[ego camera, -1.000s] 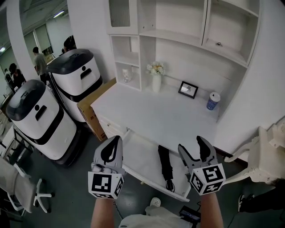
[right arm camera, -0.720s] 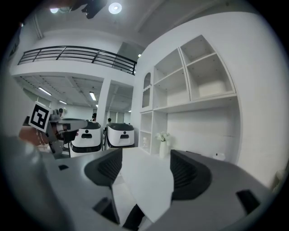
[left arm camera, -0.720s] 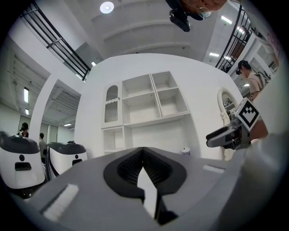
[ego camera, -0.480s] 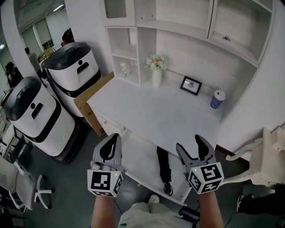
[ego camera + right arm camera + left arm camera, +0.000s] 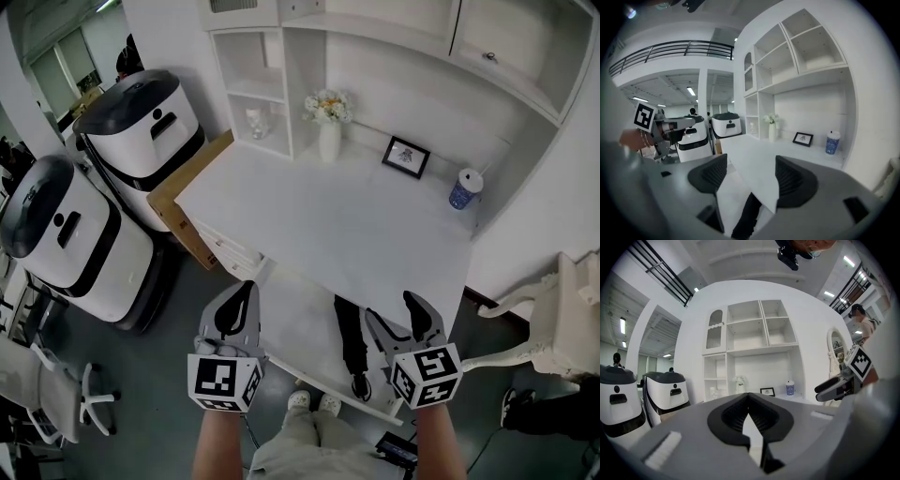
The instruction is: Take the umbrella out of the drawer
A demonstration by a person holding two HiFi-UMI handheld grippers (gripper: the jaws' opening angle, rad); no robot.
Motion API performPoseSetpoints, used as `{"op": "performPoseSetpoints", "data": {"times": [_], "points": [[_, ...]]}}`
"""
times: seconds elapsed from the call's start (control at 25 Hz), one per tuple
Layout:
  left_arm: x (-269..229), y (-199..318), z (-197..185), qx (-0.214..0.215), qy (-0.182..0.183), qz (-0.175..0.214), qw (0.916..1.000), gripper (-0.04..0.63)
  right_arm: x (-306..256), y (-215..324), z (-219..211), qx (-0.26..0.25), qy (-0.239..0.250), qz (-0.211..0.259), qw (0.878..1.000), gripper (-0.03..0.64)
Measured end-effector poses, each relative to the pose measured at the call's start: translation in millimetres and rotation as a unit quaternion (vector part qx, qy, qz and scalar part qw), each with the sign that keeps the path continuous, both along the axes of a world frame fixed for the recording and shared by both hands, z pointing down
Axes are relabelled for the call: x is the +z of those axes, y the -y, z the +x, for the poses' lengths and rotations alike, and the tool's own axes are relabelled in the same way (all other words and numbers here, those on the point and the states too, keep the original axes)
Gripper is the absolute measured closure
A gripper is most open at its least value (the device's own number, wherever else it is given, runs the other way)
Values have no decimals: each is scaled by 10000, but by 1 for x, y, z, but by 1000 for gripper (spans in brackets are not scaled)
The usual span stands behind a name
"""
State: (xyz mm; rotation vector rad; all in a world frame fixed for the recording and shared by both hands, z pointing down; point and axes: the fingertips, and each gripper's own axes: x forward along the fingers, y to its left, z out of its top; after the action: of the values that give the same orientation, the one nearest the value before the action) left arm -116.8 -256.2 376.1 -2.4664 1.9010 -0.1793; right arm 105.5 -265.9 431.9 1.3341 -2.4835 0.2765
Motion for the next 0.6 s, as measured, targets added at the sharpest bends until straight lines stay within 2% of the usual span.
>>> {"op": "performPoseSetpoints", "data": {"times": [0.28,0.6], "points": [[28,9,1,214,-61,-325,9992,588,46,-11,-9,69,-182,-576,9981,314],[54,14,2,325,-97,-635,9974,588,104,-15,-14,36,-481,-1449,9883,314]]}}
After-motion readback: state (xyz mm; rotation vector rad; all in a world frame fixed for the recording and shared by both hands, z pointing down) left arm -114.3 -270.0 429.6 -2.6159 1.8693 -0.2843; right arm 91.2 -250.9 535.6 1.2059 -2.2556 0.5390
